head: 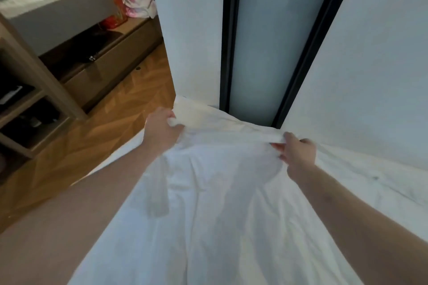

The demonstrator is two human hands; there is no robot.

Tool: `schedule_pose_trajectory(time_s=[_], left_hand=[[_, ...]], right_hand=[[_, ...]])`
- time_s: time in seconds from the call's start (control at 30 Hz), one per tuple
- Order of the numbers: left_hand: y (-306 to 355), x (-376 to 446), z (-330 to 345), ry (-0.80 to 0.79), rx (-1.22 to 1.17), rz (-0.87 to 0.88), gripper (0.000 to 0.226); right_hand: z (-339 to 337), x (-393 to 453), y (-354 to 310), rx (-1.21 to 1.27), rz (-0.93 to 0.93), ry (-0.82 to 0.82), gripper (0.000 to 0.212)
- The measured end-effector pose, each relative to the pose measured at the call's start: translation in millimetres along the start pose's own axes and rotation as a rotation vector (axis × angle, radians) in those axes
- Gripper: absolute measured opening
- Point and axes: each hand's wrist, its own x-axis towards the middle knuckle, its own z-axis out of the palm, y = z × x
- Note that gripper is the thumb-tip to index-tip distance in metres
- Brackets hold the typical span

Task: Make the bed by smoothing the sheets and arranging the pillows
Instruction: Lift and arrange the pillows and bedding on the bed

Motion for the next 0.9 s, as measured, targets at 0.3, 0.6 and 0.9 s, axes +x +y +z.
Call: schedule_pose_trajectory(time_s=[0.3, 0.6, 0.9], left_hand=[[20, -49, 75, -0.151, -0.341, -0.186, 0.062], [-79, -157, 87, -0.298, -0.026, -0.571, 0.075], [-128, -304, 116, -0.175, 0.067, -1.087, 0.116]], right_hand=[[-56, -25, 51, -0.352, -0.121, -0.448, 0.065], [-142, -42, 136, -0.822, -0.092, -0.495, 0.083], [-139, -72, 276, -1.279, 0.076, -0.744, 0.154]])
